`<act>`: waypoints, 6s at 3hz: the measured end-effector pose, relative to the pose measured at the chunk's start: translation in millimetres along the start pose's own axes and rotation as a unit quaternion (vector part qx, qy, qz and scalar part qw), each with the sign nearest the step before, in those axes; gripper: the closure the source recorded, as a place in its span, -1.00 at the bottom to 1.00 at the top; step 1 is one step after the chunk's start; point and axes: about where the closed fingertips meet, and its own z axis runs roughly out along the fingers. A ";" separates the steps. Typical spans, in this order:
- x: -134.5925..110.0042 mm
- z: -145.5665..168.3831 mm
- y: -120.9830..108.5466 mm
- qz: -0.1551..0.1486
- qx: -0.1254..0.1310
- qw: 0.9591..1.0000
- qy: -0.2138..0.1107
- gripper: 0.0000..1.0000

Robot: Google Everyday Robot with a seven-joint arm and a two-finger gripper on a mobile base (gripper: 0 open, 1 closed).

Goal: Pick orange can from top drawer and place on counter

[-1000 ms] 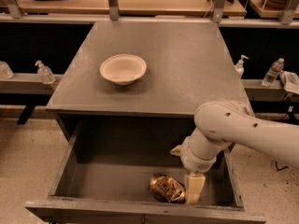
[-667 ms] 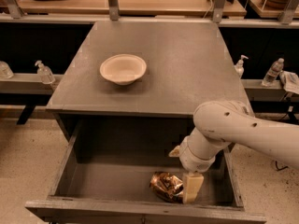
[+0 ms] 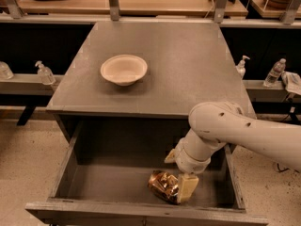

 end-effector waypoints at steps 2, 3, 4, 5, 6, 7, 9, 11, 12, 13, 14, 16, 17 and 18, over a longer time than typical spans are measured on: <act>-22.5 12.2 7.4 -0.097 -0.036 0.994 -0.019 -0.50; -23.5 15.1 7.9 -0.107 -0.045 0.993 -0.015 -0.47; -23.4 16.9 8.2 -0.109 -0.050 0.993 -0.014 -0.46; -18.6 21.3 8.6 -0.107 -0.059 0.993 -0.002 -0.49; -13.3 24.5 8.4 -0.102 -0.064 0.993 0.005 -0.66; -6.5 28.0 8.2 -0.097 -0.065 0.993 0.018 -0.98; -2.2 35.5 10.5 -0.103 -0.074 0.991 0.044 -1.00; -0.9 37.4 10.0 -0.102 -0.076 0.991 0.049 -0.90; 0.6 35.2 7.3 -0.088 -0.070 0.992 0.053 -0.56; 3.1 30.2 4.1 -0.066 -0.059 0.995 0.054 0.07; 6.3 24.5 1.4 -0.047 -0.047 0.996 0.051 0.53; 19.6 2.4 -4.3 -0.003 -0.016 1.000 0.025 1.00; 26.7 -8.1 -6.3 0.013 -0.004 1.000 0.014 1.00; 36.4 -13.3 -7.6 0.029 -0.001 1.000 0.001 1.00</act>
Offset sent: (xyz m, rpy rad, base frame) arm -0.0156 0.0301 -0.0054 0.0436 0.0184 0.2880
